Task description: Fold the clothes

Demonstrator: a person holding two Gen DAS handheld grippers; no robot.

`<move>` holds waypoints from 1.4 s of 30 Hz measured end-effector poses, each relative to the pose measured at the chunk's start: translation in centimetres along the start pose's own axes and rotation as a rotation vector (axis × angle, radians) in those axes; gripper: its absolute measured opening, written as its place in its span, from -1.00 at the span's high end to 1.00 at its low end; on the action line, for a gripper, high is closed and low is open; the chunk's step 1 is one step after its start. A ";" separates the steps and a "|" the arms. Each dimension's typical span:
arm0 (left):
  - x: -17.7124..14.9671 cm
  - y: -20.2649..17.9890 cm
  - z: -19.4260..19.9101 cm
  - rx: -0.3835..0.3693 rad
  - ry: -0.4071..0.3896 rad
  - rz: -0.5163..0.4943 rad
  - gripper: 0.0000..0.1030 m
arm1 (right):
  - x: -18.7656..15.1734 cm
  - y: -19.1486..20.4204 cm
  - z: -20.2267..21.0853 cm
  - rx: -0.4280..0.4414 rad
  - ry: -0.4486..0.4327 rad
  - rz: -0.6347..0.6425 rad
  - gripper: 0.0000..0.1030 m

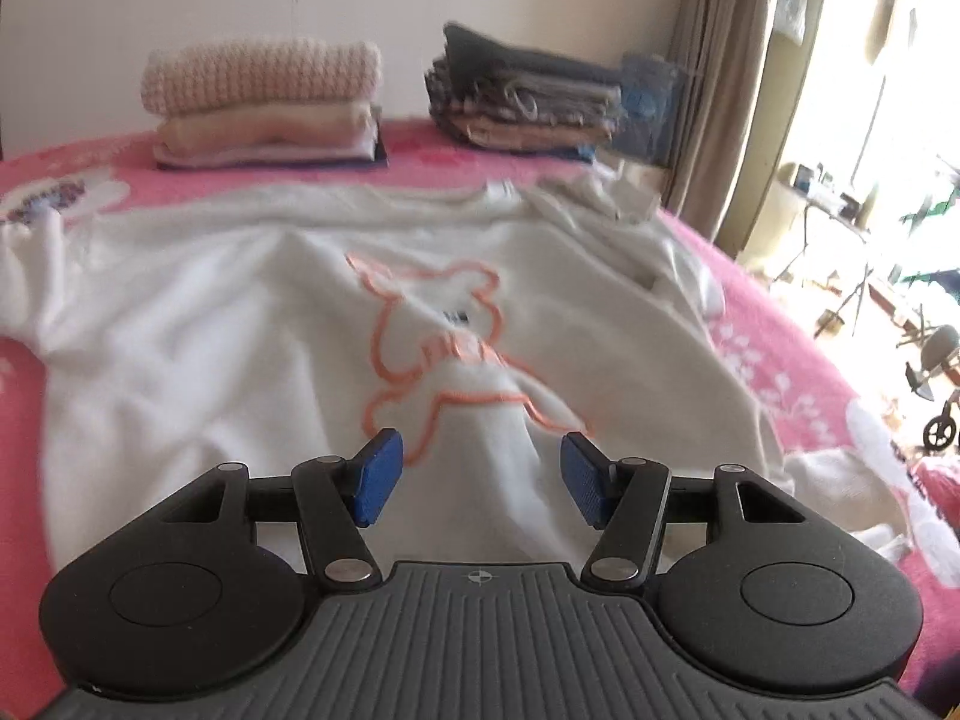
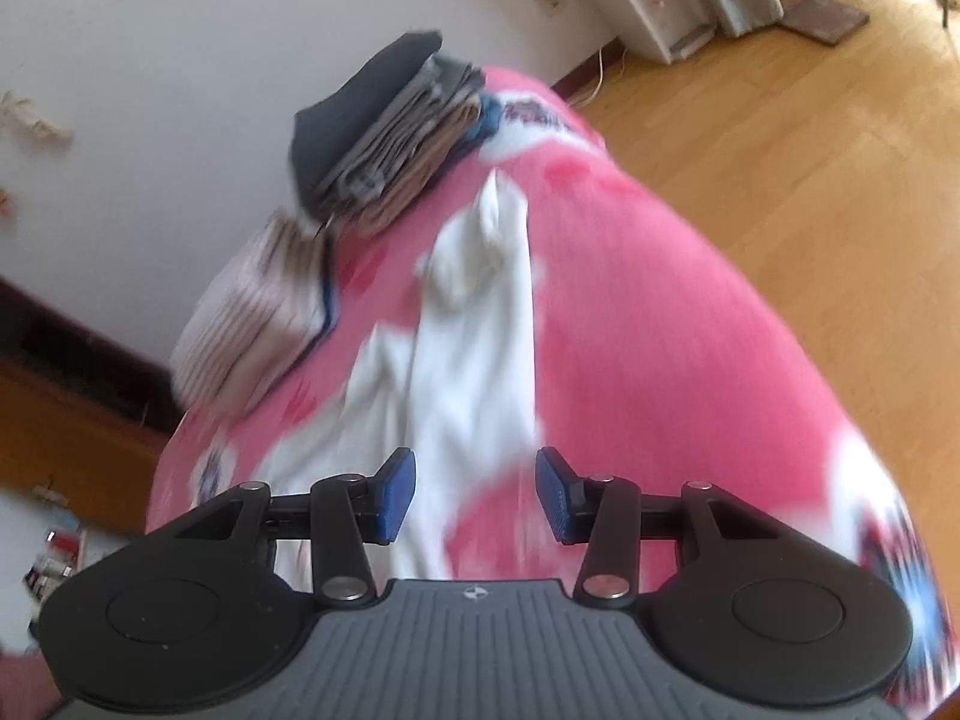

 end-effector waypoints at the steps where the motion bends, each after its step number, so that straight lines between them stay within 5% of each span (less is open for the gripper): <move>1: 0.3 0.5 0.4 0.008 -0.001 0.011 -0.13 | -1.8 1.0 1.2 0.018 0.012 0.019 0.07; 6: 1.2 4.9 1.5 -0.042 0.152 0.233 -0.14 | -10.7 6.9 2.8 0.089 0.143 0.228 0.07; 8: 1.1 7.0 1.7 -0.016 0.233 0.344 -0.13 | -14.4 9.2 1.5 0.095 0.245 0.368 0.07; 12: -0.2 10.5 2.8 0.066 0.262 0.452 -0.13 | -22.9 13.6 -2.4 0.101 0.450 0.722 0.08; 18: -2.8 14.0 1.8 0.156 0.330 0.506 -0.13 | -34.0 15.6 -8.9 0.042 0.660 1.298 0.18; 23: -2.7 14.6 0.8 0.133 0.311 0.499 -0.13 | -37.9 13.0 -12.6 -0.121 0.698 1.599 0.30; 24: -2.7 14.7 0.7 0.129 0.311 0.499 -0.13 | -37.8 12.7 -12.9 -0.125 0.688 1.599 0.52; 25: -2.8 14.8 0.7 0.125 0.311 0.498 -0.14 | -37.1 12.8 -12.9 -0.126 0.666 1.567 0.83; 27: -2.8 15.2 0.7 0.100 0.311 0.525 -0.15 | -34.7 13.5 -12.6 -0.105 0.603 1.424 0.83; 31: -3.1 16.4 0.5 0.017 0.329 0.648 -0.15 | -26.3 12.3 -11.7 0.054 0.480 0.788 0.83; 36: -3.4 16.9 0.1 -0.006 0.343 0.701 -0.16 | -20.5 3.9 -11.7 0.229 0.339 0.010 0.83; 39: -3.5 17.0 0.0 -0.008 0.342 0.713 -0.16 | -20.6 1.5 -11.7 0.308 0.314 -0.167 0.82; 42: -3.8 17.4 0.0 -0.010 0.329 0.754 -0.15 | -20.8 1.5 -11.4 0.345 0.313 -0.167 0.82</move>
Point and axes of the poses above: each gripper's, at about its wrist camera, not at the fingertips, and z roughly against the way its jaws point, y to its left, x to its top, the point moved 3 cm from there along -z, roughly the way its jaws point, and after that the axes turned 14 degrees about x, right-handed, at the moved point
